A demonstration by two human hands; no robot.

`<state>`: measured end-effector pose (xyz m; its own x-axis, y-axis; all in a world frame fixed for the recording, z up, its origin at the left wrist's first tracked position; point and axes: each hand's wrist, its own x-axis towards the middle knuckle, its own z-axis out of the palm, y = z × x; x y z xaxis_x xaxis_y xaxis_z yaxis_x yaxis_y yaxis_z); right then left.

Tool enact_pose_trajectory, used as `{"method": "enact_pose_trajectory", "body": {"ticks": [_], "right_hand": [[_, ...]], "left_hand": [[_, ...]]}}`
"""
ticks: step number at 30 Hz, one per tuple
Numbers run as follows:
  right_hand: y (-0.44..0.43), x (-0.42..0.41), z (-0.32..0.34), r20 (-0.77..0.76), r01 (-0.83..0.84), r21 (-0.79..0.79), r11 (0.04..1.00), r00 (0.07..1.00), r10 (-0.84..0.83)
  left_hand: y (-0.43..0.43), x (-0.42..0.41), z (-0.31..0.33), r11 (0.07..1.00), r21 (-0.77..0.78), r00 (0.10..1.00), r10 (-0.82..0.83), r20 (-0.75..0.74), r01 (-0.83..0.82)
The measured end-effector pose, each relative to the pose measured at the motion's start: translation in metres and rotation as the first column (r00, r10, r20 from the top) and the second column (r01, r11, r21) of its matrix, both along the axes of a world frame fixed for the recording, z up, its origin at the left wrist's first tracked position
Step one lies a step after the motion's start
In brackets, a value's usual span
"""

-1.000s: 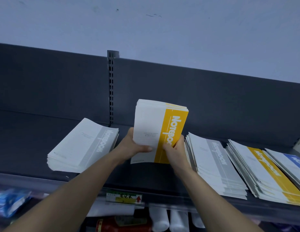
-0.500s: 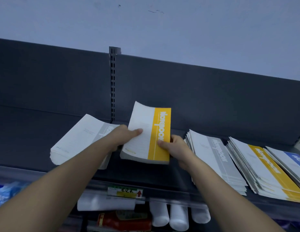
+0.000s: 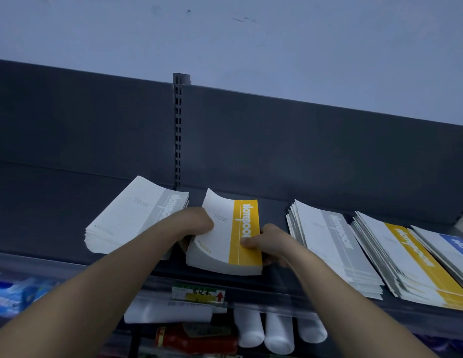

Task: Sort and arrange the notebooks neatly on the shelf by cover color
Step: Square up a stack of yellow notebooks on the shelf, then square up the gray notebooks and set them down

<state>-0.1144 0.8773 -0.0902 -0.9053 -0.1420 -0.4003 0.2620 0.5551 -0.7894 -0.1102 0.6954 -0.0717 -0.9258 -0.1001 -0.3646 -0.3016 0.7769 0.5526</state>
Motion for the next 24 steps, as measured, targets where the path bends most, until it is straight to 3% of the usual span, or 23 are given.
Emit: {"method": "enact_pose_trajectory", "body": {"ticks": [5, 10, 13, 16, 19, 24], "right_hand": [[-0.003, 0.003, 0.010, -0.049, -0.038, 0.242, 0.969, 0.998, 0.051], [-0.006, 0.007, 0.014, -0.105, -0.031, 0.351, 0.936, 0.992, 0.072], [0.003, 0.008, 0.015, -0.310, 0.045, 0.420, 0.907, 0.946, 0.096], [0.031, 0.004, 0.020, -0.517, 0.209, 0.368, 0.906, 0.856, 0.012], [0.073, 0.000, 0.025, -0.574, 0.328, 0.390, 0.860, 0.817, -0.051], [0.139, 0.000, 0.020, -0.446, 0.317, 0.537, 0.782, 0.893, -0.056]], "left_hand": [[0.003, 0.000, 0.000, 0.952, -0.287, 0.990, -0.131, -0.060, 0.108], [0.005, -0.002, 0.000, 0.907, -0.403, 0.979, -0.179, -0.094, 0.127], [0.008, -0.002, 0.000, 0.882, -0.469, 0.969, -0.155, -0.191, 0.049], [0.027, -0.002, 0.004, 0.805, -0.593, 0.903, -0.247, -0.352, -0.011], [0.062, -0.005, 0.008, 0.820, -0.571, 0.852, -0.331, -0.407, 0.045], [0.135, -0.005, 0.006, 0.900, -0.375, 0.849, -0.368, -0.380, 0.222]]}}
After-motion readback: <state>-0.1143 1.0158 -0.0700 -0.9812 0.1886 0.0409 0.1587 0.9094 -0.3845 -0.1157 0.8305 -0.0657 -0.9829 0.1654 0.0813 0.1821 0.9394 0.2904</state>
